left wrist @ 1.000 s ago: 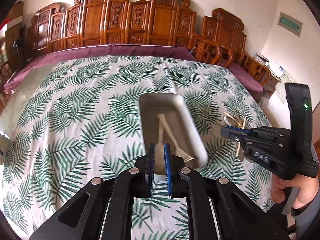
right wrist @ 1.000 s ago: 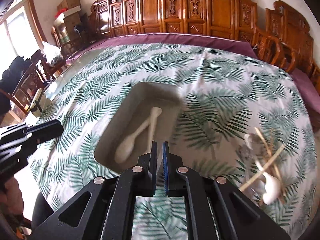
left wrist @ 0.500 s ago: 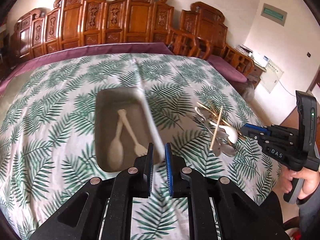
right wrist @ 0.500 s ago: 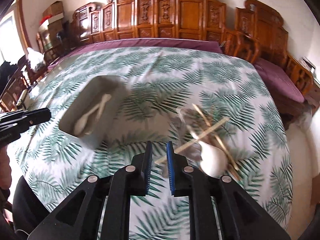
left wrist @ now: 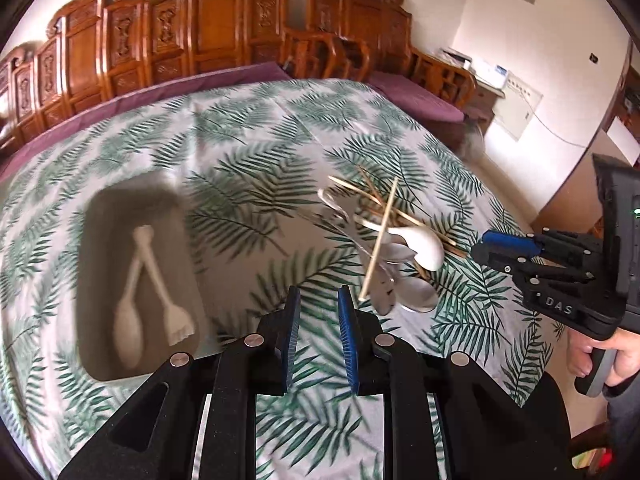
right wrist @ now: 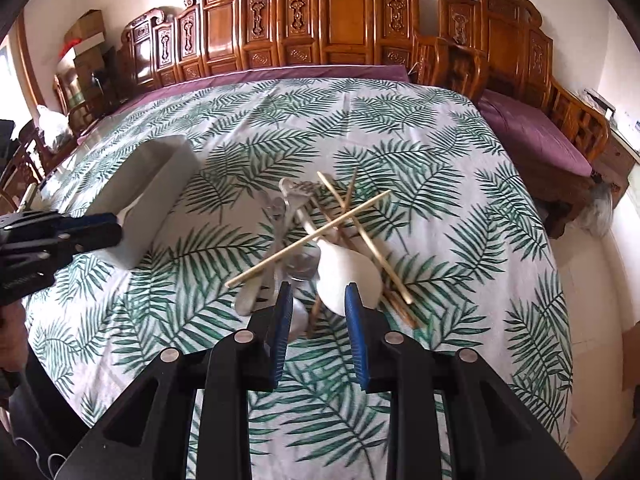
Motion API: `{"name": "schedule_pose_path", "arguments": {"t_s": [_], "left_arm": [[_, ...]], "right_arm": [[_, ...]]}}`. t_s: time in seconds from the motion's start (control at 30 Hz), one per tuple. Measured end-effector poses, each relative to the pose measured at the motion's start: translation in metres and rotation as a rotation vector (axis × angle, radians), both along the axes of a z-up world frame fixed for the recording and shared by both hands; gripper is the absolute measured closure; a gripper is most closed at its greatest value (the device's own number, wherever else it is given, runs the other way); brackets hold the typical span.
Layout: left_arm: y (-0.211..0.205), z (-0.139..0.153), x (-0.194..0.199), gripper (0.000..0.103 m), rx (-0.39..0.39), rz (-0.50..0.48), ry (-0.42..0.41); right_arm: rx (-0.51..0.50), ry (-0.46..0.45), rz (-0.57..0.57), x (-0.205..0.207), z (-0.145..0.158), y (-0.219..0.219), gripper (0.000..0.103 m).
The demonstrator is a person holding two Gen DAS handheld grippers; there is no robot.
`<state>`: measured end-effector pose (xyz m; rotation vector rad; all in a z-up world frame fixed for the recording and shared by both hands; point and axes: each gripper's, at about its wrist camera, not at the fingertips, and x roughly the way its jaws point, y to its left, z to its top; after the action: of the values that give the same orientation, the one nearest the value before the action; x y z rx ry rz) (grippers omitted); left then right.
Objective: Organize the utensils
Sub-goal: 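Reach the left gripper into the pile and grasp a wooden chopstick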
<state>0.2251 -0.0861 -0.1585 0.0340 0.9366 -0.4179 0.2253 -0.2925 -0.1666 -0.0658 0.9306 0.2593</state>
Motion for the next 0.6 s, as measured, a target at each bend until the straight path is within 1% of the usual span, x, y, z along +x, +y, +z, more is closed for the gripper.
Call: {"name": "schedule_pose_path", "arguments": {"t_s": [0.13, 0.27, 0.43, 0.6], "left_arm": [[-0.021, -0.018, 0.015, 0.085, 0.012, -0.031, 0.031], [-0.041, -0.038, 0.034, 0.085, 0.008, -0.055, 0.074], [-0.062, -0.058, 0.053, 0.085, 0.004, -0.077, 0.109], [-0.079, -0.071, 0.064, 0.085, 0.039, -0.091, 0.122]], "right_arm": [[0.018, 0.008, -0.025, 0.003, -0.001, -0.015, 0.074], [0.026, 0.013, -0.042, 0.006, -0.003, -0.025, 0.074], [0.034, 0.027, -0.058, 0.009, -0.008, -0.033, 0.074], [0.042, 0.033, -0.071, 0.010, -0.010, -0.039, 0.074]]}}
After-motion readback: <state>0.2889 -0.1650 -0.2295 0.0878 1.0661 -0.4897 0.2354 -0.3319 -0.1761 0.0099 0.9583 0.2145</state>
